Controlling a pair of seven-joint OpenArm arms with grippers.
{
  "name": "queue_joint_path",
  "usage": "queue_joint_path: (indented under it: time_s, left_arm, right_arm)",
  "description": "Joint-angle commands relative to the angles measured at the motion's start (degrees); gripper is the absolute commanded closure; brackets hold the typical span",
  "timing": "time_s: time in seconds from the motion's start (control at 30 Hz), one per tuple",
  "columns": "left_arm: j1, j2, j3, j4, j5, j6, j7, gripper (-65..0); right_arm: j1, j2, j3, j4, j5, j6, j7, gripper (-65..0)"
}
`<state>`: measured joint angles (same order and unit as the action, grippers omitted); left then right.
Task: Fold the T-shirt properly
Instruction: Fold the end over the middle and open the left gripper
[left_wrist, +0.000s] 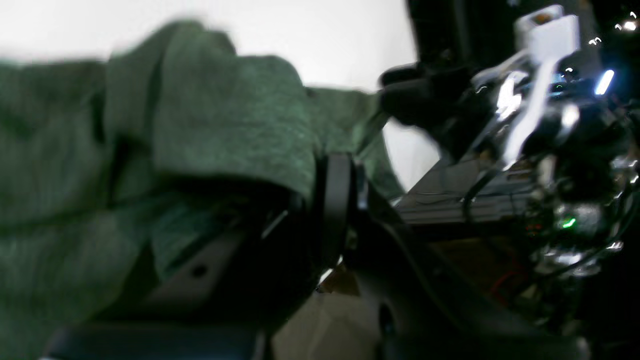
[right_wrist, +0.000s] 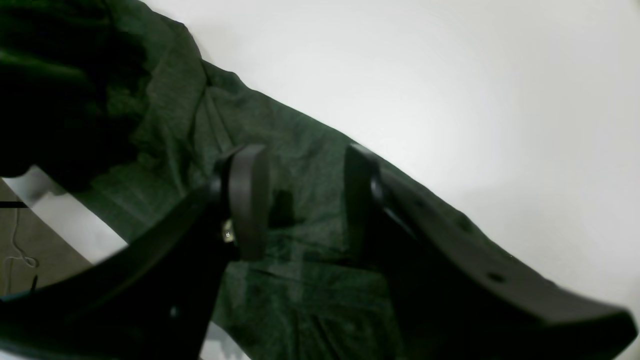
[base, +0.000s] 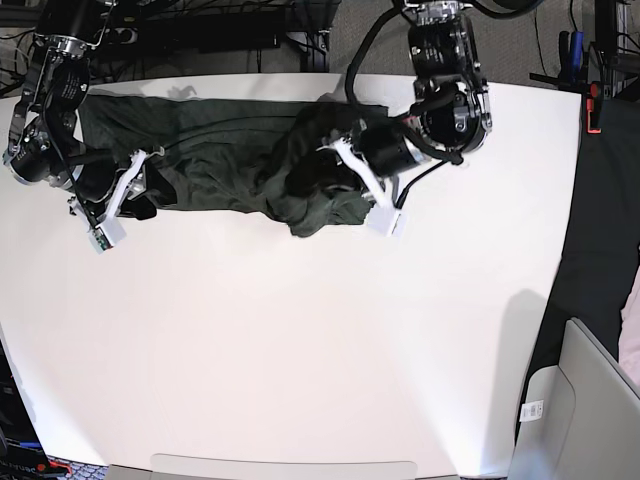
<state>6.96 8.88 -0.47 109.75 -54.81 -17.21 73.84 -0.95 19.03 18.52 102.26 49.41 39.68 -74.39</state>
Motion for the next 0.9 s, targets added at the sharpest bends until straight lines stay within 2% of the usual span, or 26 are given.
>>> queue_joint_path:
  time_s: [0.0, 0.17, 0.33, 0.77, 0.87]
  left_arm:
    - [-0.4, 0.1, 0.2, 0.2, -1.7, -0.4, -0.4, -0.1]
    - [-1.4, 0.1, 1.7, -4.9, -1.7, -0.4, -0.7, -0.1]
    - [-2.4, 0.1, 1.7, -5.6, -1.8, -0.4, -0.1, -0.6]
    - [-2.3, 0.1, 5.7, -5.7, -1.9, -0.4, 3.7, -20.9]
    - [-2.3, 0.1, 5.3, -5.4, -1.9, -0.4, 3.7, -23.4]
  right_arm:
    - [0.9, 0.9, 0.4, 1.0, 0.8, 0.3, 1.0, -24.8]
    - [0.9, 0.9, 1.0, 1.0, 0.8, 0.3, 1.0, -24.8]
    - [1.2, 0.8, 1.2, 1.0, 0.8, 0.3, 1.1, -24.8]
    - [1.4, 0.7, 1.2, 1.0, 0.8, 0.3, 1.3, -24.8]
    - [1.4, 0.8, 1.2, 1.0, 0.8, 0.3, 1.4, -24.8]
